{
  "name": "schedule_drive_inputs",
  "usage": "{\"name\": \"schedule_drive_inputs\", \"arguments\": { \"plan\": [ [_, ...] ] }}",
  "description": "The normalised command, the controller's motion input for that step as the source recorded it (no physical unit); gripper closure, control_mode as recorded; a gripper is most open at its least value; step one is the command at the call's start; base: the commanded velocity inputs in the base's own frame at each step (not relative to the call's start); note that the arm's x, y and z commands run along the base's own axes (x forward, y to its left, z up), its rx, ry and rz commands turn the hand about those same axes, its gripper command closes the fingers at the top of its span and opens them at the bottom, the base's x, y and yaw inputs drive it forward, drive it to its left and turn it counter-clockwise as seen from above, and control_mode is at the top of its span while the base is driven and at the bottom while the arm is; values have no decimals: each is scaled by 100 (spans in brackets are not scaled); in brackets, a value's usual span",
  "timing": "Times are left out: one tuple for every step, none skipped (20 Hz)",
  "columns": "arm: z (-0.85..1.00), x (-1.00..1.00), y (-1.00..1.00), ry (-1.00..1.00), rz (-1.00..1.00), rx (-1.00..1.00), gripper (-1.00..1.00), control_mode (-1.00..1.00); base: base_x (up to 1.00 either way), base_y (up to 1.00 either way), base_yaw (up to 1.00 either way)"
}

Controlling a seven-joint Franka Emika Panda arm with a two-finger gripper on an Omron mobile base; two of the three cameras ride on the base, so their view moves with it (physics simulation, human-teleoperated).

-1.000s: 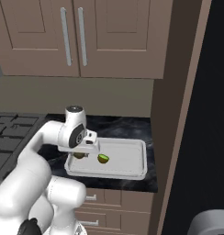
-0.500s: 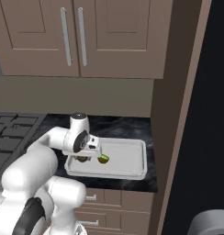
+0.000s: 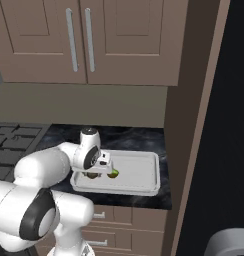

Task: Pick up both kiwis from the fridge and place them inside the tupperware on the counter.

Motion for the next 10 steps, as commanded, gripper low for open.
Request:
{"name": "schedule_drive_inputs", "arguments": {
  "plan": [
    [-31,5,0,0,0,0,-100,-100,0,0,0],
    [-32,1,0,0,0,0,-100,-100,0,0,0],
    [-24,0,0,0,0,0,-100,-100,0,0,0],
    [-20,0,0,0,0,0,-100,-100,0,0,0],
    [-13,0,0,0,0,0,-100,-100,0,0,0],
    [-10,0,0,0,0,0,-100,-100,0,0,0],
    [-10,0,0,0,0,0,-100,-100,0,0,0],
    [-4,0,0,0,0,0,-100,-100,0,0,0],
    [0,0,0,0,0,0,-100,-100,0,0,0],
    [0,0,0,11,-1,0,-100,-100,0,0,0]
  ]
}}
